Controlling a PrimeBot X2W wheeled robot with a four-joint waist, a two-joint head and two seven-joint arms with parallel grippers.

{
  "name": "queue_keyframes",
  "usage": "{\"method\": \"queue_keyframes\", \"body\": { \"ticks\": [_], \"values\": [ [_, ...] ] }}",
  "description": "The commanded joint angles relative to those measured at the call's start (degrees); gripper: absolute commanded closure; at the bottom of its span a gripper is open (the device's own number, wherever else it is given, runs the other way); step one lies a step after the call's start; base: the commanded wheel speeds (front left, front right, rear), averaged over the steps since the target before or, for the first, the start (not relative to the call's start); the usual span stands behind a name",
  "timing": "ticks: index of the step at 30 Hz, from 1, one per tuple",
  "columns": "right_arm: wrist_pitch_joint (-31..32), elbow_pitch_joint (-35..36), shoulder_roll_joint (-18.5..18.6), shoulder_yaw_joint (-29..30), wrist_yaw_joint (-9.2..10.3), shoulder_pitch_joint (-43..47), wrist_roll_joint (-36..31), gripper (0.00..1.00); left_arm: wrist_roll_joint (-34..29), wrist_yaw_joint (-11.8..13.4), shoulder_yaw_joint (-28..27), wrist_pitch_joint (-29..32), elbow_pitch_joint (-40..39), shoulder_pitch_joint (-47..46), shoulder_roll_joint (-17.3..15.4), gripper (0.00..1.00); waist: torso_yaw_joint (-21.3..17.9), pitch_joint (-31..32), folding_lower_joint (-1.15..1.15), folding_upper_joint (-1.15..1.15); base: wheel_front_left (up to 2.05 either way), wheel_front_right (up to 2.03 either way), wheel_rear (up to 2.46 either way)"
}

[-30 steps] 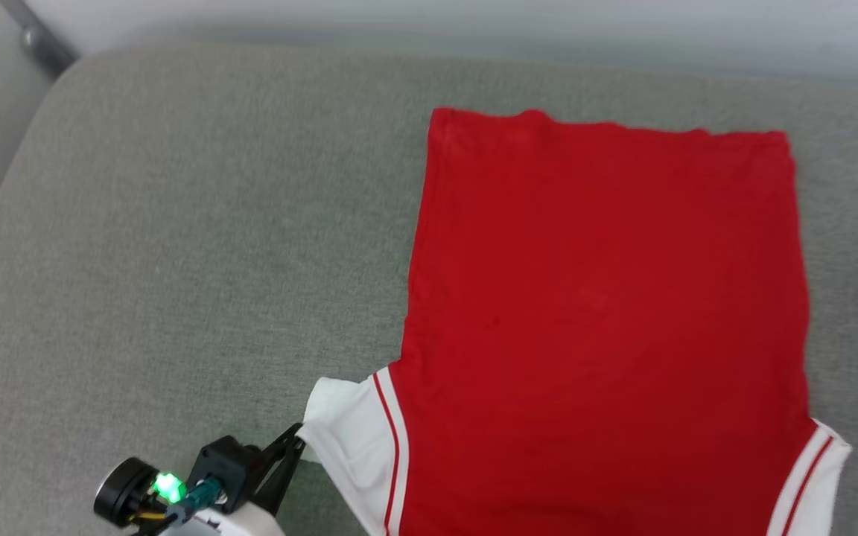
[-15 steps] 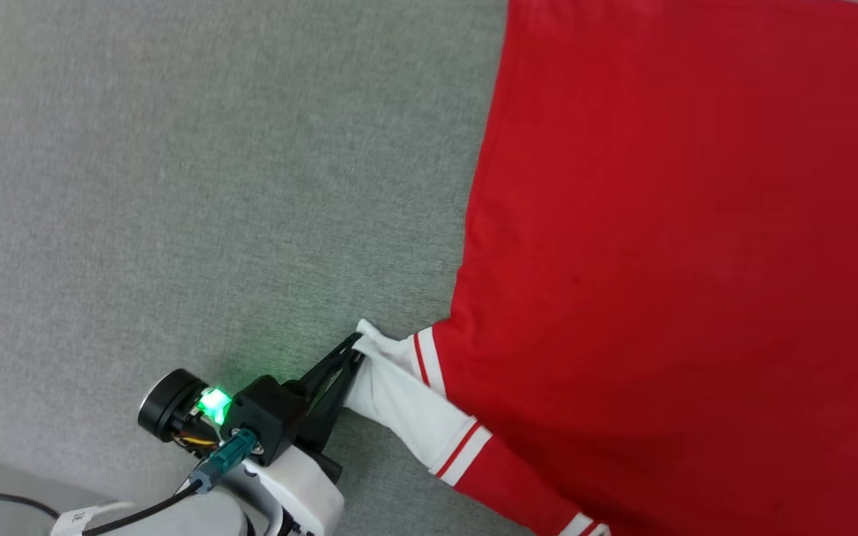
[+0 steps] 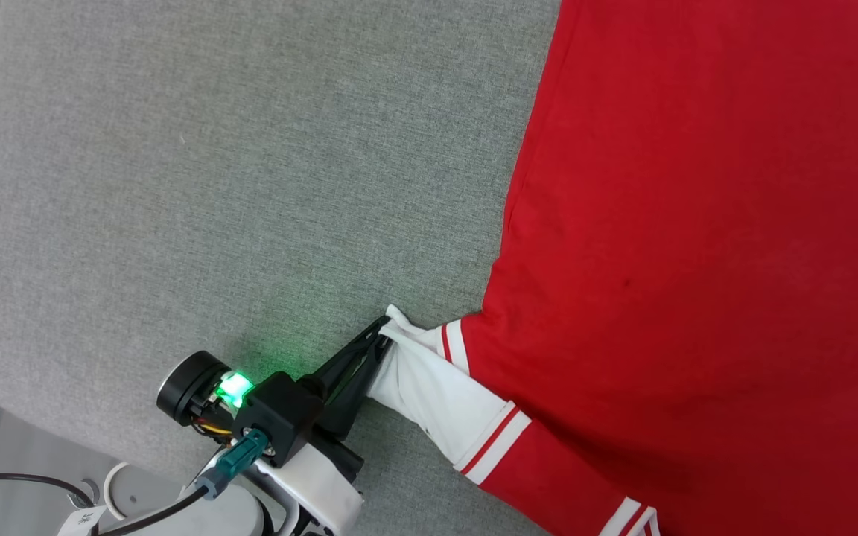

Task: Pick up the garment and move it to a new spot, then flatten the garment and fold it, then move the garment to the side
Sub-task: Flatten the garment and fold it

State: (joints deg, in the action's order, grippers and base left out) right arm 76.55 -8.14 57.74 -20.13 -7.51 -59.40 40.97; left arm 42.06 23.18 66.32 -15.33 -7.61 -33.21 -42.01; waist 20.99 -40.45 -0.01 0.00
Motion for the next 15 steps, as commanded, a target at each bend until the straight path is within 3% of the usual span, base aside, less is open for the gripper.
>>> {"method": "queue_keyframes", "body": {
  "ticks": [1, 4, 15],
  "values": [
    [-0.03, -1.86, -0.77, -2.31, 0.05, 4.56, 0.3, 1.0, 1.13, 0.84, 0.47, 2.2, 3.86, 0.97, -0.27, 1.0, -0.18, 0.49, 0.01, 0.0, 0.0, 0.0, 0.0],
    [-1.72, -1.48, 0.09, -2.13, 0.06, 3.99, -0.28, 1.0, 1.46, 1.11, 0.21, 2.03, 4.16, 1.74, -0.72, 1.0, -0.84, 2.0, 0.01, 0.0, 0.0, 0.0, 0.0],
    [-10.87, 0.76, -2.19, -3.24, 0.05, 3.92, 2.69, 1.0, 2.64, 1.37, -0.4, 1.02, 3.76, 5.24, -3.4, 1.0, -6.57, 13.36, 0.01, 0.0, 0.0, 0.0, 0.0]
  ]
}}
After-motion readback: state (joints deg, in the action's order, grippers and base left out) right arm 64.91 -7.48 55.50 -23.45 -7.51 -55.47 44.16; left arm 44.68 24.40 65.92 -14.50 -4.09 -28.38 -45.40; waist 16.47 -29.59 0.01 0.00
